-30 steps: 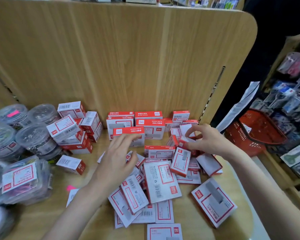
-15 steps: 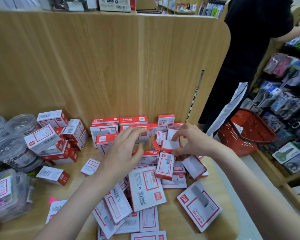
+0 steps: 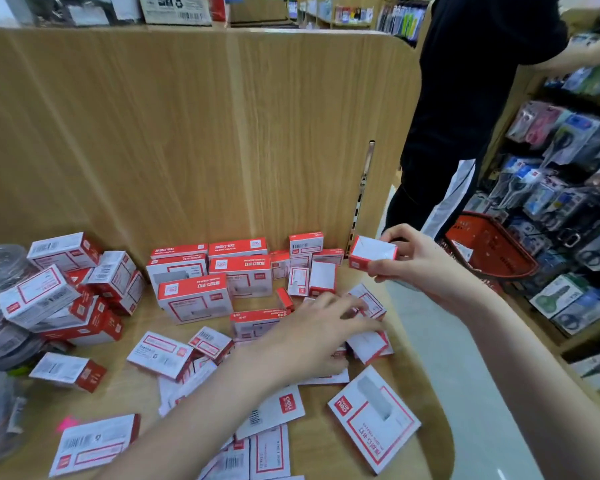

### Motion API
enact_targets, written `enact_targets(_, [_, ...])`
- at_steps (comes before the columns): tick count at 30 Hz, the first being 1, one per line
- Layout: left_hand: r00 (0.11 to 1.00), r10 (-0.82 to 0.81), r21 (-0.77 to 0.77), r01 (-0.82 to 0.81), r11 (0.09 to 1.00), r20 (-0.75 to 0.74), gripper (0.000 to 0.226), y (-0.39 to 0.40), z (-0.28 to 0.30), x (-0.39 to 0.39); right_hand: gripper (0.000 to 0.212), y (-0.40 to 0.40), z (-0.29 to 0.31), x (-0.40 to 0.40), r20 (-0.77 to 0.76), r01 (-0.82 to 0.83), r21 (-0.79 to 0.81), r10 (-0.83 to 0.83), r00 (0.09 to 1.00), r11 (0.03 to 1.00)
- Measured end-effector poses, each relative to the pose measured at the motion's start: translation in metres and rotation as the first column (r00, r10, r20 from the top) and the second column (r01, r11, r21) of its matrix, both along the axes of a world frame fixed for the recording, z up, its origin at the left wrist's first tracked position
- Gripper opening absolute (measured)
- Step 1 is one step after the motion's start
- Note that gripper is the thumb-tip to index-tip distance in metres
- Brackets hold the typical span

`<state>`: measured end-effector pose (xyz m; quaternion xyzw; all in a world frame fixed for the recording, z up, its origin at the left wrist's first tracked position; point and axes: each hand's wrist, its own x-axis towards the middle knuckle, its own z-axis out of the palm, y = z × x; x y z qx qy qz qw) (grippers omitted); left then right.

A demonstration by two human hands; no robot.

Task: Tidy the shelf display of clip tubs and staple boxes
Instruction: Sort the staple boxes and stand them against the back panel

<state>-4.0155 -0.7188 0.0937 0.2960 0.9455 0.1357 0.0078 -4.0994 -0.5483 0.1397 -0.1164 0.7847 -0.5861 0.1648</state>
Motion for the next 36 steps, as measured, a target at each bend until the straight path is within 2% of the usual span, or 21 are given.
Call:
enact_targets(2, [1.0, 0.023, 0.042, -0.022, 0.999, -0.02, 0.052, 0.006, -0.005, -0.004, 0.034, 0.001, 0.0, 0.0, 0.0, 0.006, -0.013, -0.006, 1.0, 1.0])
enact_targets(5, [0.993, 0.075, 0.225, -0.054, 0.973, -0.089, 0.042, 0.004, -0.007, -0.004, 0.033, 0.0, 0.002, -0.002, -0.006, 0.004, -0.033, -0.004, 1.0, 0.999])
enact_targets(7, [0.981, 0.166, 0.369, -0.12, 0.922, -0.095, 0.043, -0.004, 0.002, 0.001, 0.031, -0.003, 0.006, -0.002, -0.022, -0.002, -0.067, 0.001, 1.0, 0.998])
enact_targets(9, [0.948, 0.309, 0.51, -0.227, 0.83, -0.08, 0.044, -0.019, 0.016, 0.012, 0.029, -0.011, 0.011, -0.001, -0.044, -0.036, -0.1, 0.031, 0.999, 0.994])
enact_targets(12, [0.828, 0.55, 0.658, -0.354, 0.664, -0.11, 0.043, -0.055, 0.029, 0.038, 0.023, -0.038, 0.019, 0.004, -0.084, -0.144, -0.074, 0.137, 0.987, 0.987])
enact_targets(15, [0.656, 0.74, 0.682, -0.475, 0.557, -0.148, 0.045, -0.096, 0.032, 0.069, 0.02, -0.08, 0.022, 0.01, -0.105, -0.252, -0.072, 0.244, 0.964, 0.965])
enact_targets(19, [0.449, 0.86, 0.608, -0.62, 0.496, -0.244, 0.047, -0.142, 0.039, 0.107, 0.025, -0.147, 0.024, 0.024, -0.167, -0.391, -0.101, 0.372, 0.913, 0.915])
enact_targets(22, [0.395, 0.875, 0.488, -0.726, 0.484, -0.281, 0.048, -0.163, 0.04, 0.129, 0.027, -0.196, 0.021, 0.036, -0.263, -0.469, -0.08, 0.436, 0.861, 0.879])
enact_targets(27, [0.421, 0.803, 0.078, -0.866, 0.495, -0.422, 0.045, -0.182, 0.023, 0.149, 0.026, -0.264, 0.015, 0.047, -0.405, -0.413, 0.017, 0.384, 0.83, 0.91])
enact_targets(31, [0.503, 0.748, -0.167, -0.86, 0.482, -0.433, 0.055, -0.193, 0.02, 0.144, 0.025, -0.279, 0.008, 0.064, -0.395, -0.512, 0.072, 0.495, 0.773, 0.856])
enact_targets(33, [0.528, 0.746, -0.235, -0.849, 0.474, -0.406, 0.049, -0.197, 0.018, 0.144, 0.025, -0.273, 0.002, 0.069, -0.375, -0.545, 0.062, 0.525, 0.764, 0.836])
enact_targets(36, [0.531, 0.758, -0.241, -0.848, 0.473, -0.38, 0.044, -0.206, 0.014, 0.146, 0.024, -0.257, -0.001, 0.069, -0.307, -0.546, -0.03, 0.512, 0.802, 0.837])
